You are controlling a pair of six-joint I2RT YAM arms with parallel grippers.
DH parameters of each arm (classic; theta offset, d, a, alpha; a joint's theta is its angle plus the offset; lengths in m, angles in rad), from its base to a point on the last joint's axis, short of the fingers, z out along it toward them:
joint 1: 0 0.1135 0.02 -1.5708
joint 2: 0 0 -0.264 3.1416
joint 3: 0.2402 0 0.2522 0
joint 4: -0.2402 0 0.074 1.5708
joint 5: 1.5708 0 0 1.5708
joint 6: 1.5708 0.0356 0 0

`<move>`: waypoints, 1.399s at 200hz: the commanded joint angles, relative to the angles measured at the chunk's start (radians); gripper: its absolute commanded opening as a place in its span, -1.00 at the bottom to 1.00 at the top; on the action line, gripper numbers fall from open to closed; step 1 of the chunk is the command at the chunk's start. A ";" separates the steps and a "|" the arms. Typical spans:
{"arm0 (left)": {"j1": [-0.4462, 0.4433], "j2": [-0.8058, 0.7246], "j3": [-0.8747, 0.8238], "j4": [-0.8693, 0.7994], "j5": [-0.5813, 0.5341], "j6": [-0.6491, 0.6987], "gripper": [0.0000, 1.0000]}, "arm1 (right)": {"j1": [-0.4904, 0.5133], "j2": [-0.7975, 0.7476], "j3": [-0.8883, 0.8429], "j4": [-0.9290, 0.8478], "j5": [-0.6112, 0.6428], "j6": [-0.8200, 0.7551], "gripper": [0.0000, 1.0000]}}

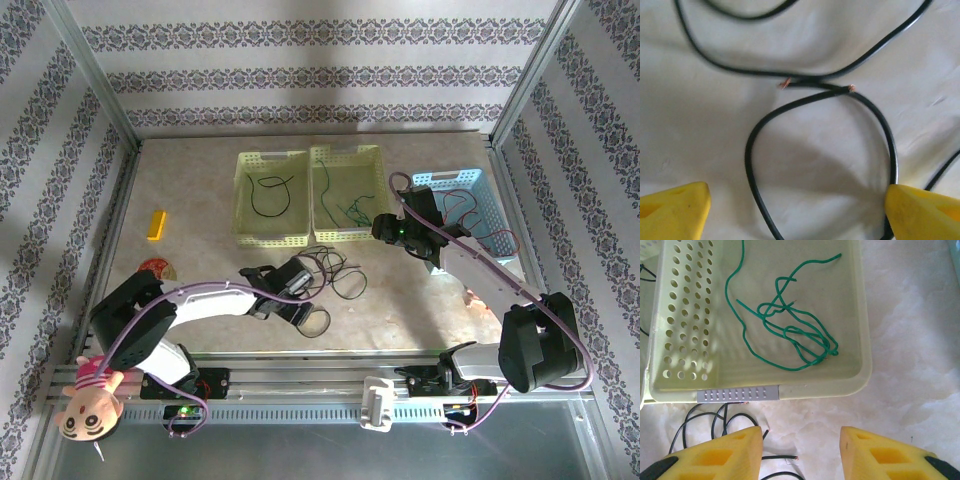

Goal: Untangle the cables

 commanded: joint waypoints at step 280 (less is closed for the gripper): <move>0.483 -0.268 0.668 0.007 -0.019 0.027 -1.00 | -0.067 -0.020 -0.003 -0.019 0.010 0.071 -0.12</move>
